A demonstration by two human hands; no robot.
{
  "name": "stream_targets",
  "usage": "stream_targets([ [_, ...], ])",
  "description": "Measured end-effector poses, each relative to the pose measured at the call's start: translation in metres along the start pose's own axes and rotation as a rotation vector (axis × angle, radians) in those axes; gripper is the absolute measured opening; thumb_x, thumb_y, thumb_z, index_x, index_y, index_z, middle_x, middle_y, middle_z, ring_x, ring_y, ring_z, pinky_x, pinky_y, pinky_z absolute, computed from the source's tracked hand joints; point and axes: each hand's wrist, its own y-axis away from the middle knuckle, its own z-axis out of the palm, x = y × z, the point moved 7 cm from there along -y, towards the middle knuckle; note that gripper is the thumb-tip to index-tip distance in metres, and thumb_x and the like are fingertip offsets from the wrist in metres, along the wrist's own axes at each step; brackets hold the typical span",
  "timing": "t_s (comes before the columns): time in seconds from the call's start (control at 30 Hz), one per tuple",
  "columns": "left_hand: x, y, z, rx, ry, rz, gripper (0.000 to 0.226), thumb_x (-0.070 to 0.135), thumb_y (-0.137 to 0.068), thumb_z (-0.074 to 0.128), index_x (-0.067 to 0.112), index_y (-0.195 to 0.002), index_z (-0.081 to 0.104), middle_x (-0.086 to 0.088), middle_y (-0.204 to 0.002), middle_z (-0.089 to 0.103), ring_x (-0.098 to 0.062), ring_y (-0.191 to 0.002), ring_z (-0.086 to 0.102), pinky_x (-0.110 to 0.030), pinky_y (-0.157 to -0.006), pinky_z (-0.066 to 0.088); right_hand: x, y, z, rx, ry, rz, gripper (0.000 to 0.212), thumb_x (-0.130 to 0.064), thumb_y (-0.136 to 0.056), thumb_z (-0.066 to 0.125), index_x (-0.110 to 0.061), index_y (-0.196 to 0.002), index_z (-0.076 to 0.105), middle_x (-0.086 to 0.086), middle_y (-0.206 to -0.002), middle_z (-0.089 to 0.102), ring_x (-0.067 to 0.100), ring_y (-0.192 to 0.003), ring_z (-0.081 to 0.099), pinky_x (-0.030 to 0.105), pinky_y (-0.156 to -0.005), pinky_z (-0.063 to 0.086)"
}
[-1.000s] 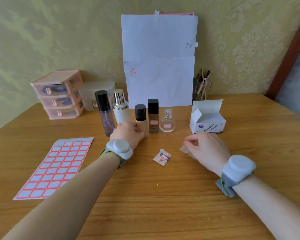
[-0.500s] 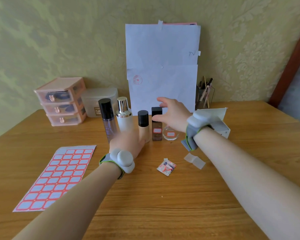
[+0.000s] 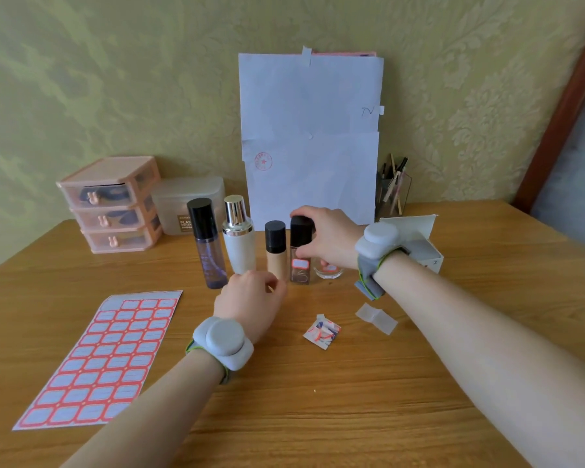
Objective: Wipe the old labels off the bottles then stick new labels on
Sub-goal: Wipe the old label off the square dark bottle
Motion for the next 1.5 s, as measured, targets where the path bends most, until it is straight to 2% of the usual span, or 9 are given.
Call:
stream_targets([
  [0.1, 0.004, 0.006, -0.013, 0.088, 0.251, 0.056, 0.035, 0.044, -0.095, 0.055, 0.017, -0.081, 0.072, -0.001, -0.068, 0.069, -0.021, -0.066, 0.068, -0.043, -0.069, 0.06, -0.002, 0.014, -0.029, 0.123, -0.061, -0.05, 0.062, -0.024, -0.077, 0.078, -0.026, -0.134, 0.053, -0.007, -0.121, 0.062, 0.016, -0.1, 0.064, 0.017, -0.077, 0.044],
  [0.2, 0.01, 0.014, -0.03, 0.161, 0.49, 0.107, 0.017, 0.04, -0.096, 0.057, 0.03, -0.091, 0.069, 0.007, -0.078, 0.071, -0.009, -0.068, 0.068, -0.025, -0.058, 0.057, -0.002, 0.027, -0.052, 0.149, -0.257, -0.061, 0.068, -0.025, -0.075, 0.081, -0.029, -0.136, 0.051, -0.021, -0.095, 0.065, 0.011, -0.078, 0.066, 0.01, -0.058, 0.043],
  [0.27, 0.016, 0.014, -0.023, 0.029, 0.747, 0.068, 0.019, 0.036, -0.1, 0.055, 0.028, -0.112, 0.067, 0.007, -0.092, 0.075, -0.008, -0.081, 0.072, -0.018, -0.06, 0.057, 0.001, 0.034, -0.047, 0.072, -0.514, -0.045, 0.071, -0.019, -0.077, 0.082, -0.027, -0.139, 0.048, -0.011, -0.072, 0.067, 0.011, -0.048, 0.054, 0.019, -0.046, 0.041],
  [0.4, 0.031, 0.028, 0.003, -0.404, 1.126, -0.033, 0.034, 0.035, -0.098, 0.053, 0.011, -0.115, 0.07, -0.012, -0.107, 0.077, -0.028, -0.098, 0.075, -0.034, -0.071, 0.063, 0.008, 0.048, -0.007, 0.005, -0.811, -0.027, 0.062, -0.011, -0.085, 0.075, -0.019, -0.14, 0.048, 0.012, -0.08, 0.066, 0.021, -0.059, 0.052, 0.03, -0.047, 0.044],
  [0.57, 0.03, 0.039, 0.014, -0.581, 1.298, -0.027, 0.044, 0.005, -0.09, 0.057, 0.0, -0.134, 0.057, -0.02, -0.123, 0.069, -0.037, -0.113, 0.068, -0.036, -0.082, 0.061, 0.019, 0.059, 0.019, 0.093, -1.008, -0.014, 0.051, -0.012, -0.09, 0.07, -0.011, -0.137, 0.051, 0.01, -0.091, 0.071, 0.02, -0.066, 0.06, 0.024, -0.046, 0.047],
  [0.77, 0.036, 0.042, 0.012, -0.591, 1.468, 0.034, 0.049, -0.001, -0.092, 0.047, -0.003, -0.141, 0.05, -0.027, -0.138, 0.058, -0.037, -0.128, 0.058, -0.037, -0.096, 0.056, 0.017, 0.076, 0.006, 0.388, -0.75, -0.052, 0.046, -0.029, -0.09, 0.071, -0.018, -0.133, 0.057, -0.008, -0.107, 0.072, 0.017, -0.064, 0.066, 0.027, -0.052, 0.05],
  [1.0, 0.04, 0.047, 0.015, -0.574, 1.518, 0.01, 0.05, -0.006, -0.09, 0.048, -0.001, -0.14, 0.052, -0.025, -0.136, 0.06, -0.035, -0.123, 0.063, -0.042, -0.099, 0.055, 0.006, 0.104, 0.006, 0.522, -0.495, -0.1, 0.019, -0.029, -0.086, 0.074, -0.028, -0.104, 0.067, -0.018, -0.099, 0.071, 0.004, -0.08, 0.07, 0.033, -0.071, 0.059],
  [1.27, 0.04, 0.049, 0.011, -0.52, 1.484, 0.051, 0.048, -0.008, -0.09, 0.053, -0.001, -0.138, 0.053, -0.024, -0.131, 0.064, -0.034, -0.12, 0.065, -0.039, -0.097, 0.056, -0.008, 0.113, 0.004, 0.553, -0.387, -0.263, 0.014, -0.026, -0.081, 0.077, -0.02, -0.089, 0.067, -0.012, -0.087, 0.073, 0.004, -0.089, 0.072, 0.024, -0.062, 0.059],
  [1.5, 0.038, 0.051, 0.011, -0.439, 1.372, 0.085, 0.047, -0.005, -0.091, 0.057, 0.002, -0.138, 0.054, -0.02, -0.13, 0.067, -0.035, -0.122, 0.064, -0.043, -0.103, 0.052, -0.011, 0.117, 0.001, 0.594, -0.318, -0.271, 0.015, -0.032, -0.082, 0.074, -0.027, -0.085, 0.06, -0.011, -0.088, 0.075, 0.005, -0.067, 0.072, 0.026, -0.056, 0.058],
])
